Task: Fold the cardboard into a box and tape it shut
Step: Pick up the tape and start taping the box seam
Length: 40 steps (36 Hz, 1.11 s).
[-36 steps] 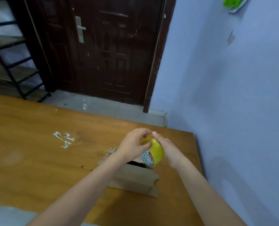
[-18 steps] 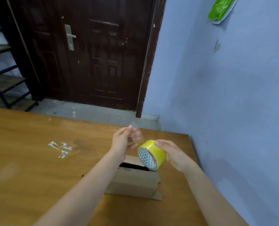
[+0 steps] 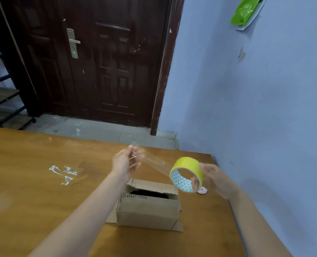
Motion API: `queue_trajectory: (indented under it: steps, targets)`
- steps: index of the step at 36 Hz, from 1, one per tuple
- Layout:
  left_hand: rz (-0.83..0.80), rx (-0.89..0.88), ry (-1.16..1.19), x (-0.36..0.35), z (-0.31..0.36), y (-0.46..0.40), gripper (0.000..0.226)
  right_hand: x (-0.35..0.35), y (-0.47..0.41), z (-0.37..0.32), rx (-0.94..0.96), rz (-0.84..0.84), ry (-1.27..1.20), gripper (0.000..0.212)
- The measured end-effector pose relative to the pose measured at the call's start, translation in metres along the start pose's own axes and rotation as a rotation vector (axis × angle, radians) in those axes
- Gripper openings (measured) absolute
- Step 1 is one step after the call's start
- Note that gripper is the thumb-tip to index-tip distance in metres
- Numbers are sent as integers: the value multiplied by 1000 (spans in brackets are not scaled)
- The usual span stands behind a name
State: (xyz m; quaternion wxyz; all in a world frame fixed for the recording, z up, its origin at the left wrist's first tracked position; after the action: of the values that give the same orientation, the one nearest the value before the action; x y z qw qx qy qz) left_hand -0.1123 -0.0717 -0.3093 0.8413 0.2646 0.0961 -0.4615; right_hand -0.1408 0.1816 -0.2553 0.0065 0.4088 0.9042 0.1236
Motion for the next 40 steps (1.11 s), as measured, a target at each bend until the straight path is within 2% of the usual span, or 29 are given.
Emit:
queue_trajectory:
  steps: [4, 9, 16, 27, 33, 37, 40]
  targets:
    - [58, -17, 7, 12, -1, 1, 20, -1, -6, 0, 10, 68, 144, 64]
    - [128, -48, 33, 26, -9, 10, 18, 3, -10, 3, 18, 108, 189, 52]
    - [189, -37, 65, 39, -35, 18, 18, 5, -7, 19, -59, 120, 240, 52]
    - [162, -39, 77, 34, -36, 17, 17, 13, 0, 24, -58, 156, 252, 61]
    - [108, -18, 102, 40, -49, 20, 17, 16, -1, 36, -99, 172, 268, 55]
    - [92, -27, 92, 52, -72, 28, 18, 20, -2, 47, -133, 241, 264, 38]
    - [99, -29, 80, 59, -88, 30, 19, 20, -2, 54, -142, 289, 268, 35]
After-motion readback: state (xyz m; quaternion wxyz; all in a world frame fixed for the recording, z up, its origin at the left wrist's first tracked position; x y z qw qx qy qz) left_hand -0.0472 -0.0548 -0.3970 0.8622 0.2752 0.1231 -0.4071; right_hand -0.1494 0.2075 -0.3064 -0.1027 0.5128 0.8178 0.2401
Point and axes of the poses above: each hand's wrist, its own y-axis away from the middle knuckle, its own x-axis out of the back of the hand, z = x × y, the point moved 9 cm from there along -y, towards the middle knuckle, and after that the axes turned 5 degrees about -x, right-handed, at the moved point
